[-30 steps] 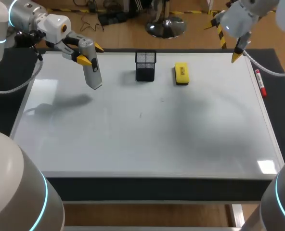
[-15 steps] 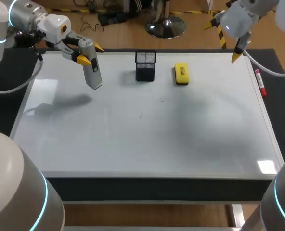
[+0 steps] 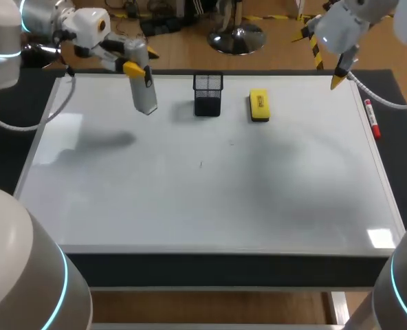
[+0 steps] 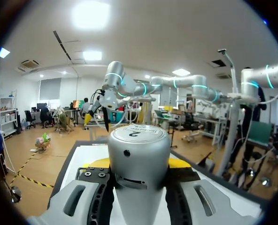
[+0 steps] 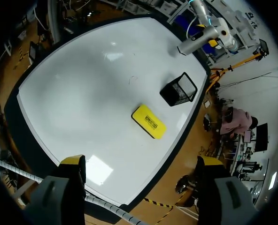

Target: Pick up the inspection probe, press it on each red-marked spot on the whiteboard one by one, put down the probe, pick up the eraser, and wipe off all the red marks.

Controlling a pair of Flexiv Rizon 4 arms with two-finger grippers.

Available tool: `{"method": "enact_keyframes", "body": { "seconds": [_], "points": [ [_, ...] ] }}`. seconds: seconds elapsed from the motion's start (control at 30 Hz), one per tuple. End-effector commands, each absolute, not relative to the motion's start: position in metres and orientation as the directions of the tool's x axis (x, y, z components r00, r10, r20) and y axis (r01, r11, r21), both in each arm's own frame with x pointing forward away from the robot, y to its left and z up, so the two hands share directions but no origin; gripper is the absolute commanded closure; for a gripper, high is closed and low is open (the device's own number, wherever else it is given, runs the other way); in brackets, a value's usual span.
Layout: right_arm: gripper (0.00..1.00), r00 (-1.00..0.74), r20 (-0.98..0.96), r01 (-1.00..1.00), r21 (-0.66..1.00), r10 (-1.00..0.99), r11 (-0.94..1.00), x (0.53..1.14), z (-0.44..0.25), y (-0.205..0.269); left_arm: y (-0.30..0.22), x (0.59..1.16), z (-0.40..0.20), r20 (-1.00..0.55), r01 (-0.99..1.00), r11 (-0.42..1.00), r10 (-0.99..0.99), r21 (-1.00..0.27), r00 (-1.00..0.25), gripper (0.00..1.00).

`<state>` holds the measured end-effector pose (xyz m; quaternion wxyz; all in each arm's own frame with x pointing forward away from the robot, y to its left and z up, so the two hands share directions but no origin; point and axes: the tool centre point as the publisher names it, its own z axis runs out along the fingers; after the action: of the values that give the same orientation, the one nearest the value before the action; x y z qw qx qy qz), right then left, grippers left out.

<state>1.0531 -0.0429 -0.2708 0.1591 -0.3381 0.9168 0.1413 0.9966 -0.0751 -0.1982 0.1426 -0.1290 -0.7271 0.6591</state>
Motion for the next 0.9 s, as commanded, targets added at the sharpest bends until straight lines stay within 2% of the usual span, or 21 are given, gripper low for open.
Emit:
{"method": "enact_keyframes", "body": {
  "seconds": [0.03,0.9],
  "points": [
    [0.0,-0.721,-0.383,-0.666,0.149,-0.578,0.731,1.054,-0.27,-0.043,-0.09,0.989,-0.181,0.036,-0.001,0.115,0.307,-0.993,-0.951,1.0],
    [0.0,-0.721,-0.383,-0.666,0.149,-0.578,0.731,1.054,-0.27,-0.043,-0.18,1.036,-0.122,0.009,-0.005,0.095,0.051,-0.995,-0.999,1.0]
  ]
}}
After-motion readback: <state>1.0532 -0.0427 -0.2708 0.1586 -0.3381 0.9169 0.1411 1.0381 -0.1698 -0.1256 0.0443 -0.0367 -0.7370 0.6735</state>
